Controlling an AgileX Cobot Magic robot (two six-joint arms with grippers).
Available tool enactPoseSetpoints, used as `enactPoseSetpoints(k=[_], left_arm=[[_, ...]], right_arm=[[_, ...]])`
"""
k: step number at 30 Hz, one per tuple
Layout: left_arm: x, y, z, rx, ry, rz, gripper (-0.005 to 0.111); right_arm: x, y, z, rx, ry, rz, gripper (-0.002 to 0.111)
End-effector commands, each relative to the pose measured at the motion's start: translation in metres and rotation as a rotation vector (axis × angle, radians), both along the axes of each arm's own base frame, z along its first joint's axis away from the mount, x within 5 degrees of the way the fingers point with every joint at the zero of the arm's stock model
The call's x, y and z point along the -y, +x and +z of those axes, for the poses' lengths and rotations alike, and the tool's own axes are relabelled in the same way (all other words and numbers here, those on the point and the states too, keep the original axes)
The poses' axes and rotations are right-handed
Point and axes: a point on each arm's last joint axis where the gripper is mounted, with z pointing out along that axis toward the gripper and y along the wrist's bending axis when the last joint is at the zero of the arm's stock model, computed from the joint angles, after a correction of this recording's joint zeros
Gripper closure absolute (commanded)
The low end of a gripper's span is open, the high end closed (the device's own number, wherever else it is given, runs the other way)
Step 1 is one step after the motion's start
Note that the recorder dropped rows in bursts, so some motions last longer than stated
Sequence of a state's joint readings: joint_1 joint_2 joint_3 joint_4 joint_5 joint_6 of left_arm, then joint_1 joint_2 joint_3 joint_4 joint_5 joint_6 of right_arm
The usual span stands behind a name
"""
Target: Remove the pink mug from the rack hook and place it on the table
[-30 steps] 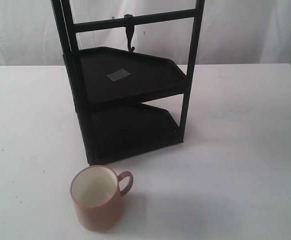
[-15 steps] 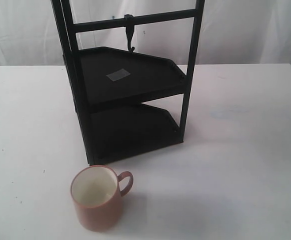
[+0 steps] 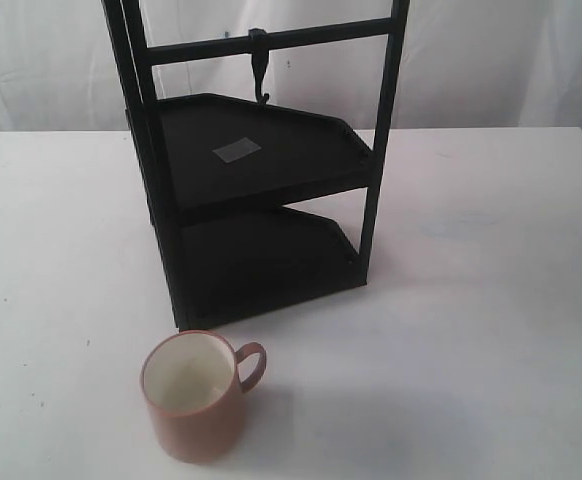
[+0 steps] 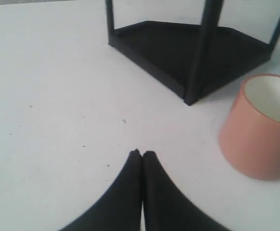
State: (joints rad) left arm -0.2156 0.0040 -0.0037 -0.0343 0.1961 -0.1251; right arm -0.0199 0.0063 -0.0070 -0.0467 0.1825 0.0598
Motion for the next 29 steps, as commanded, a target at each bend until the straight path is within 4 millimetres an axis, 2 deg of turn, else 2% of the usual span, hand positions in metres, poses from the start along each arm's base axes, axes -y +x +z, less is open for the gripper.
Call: enactPoseSetpoints(k=[1,29], left_arm=[[-0.0033,0.0005,-0.0015,-0.009,-0.014,0.072,0.107],[-0.0041,0.0007,-0.0016,-0.009,-0.014,0.087,0.107]], right_arm=[[0.0000,-0.0002,-0.0016,0.004,-0.002,0.000,0.108],[0.0000,-0.0002,-0.0016,0.003,-0.030,0.003,0.108]])
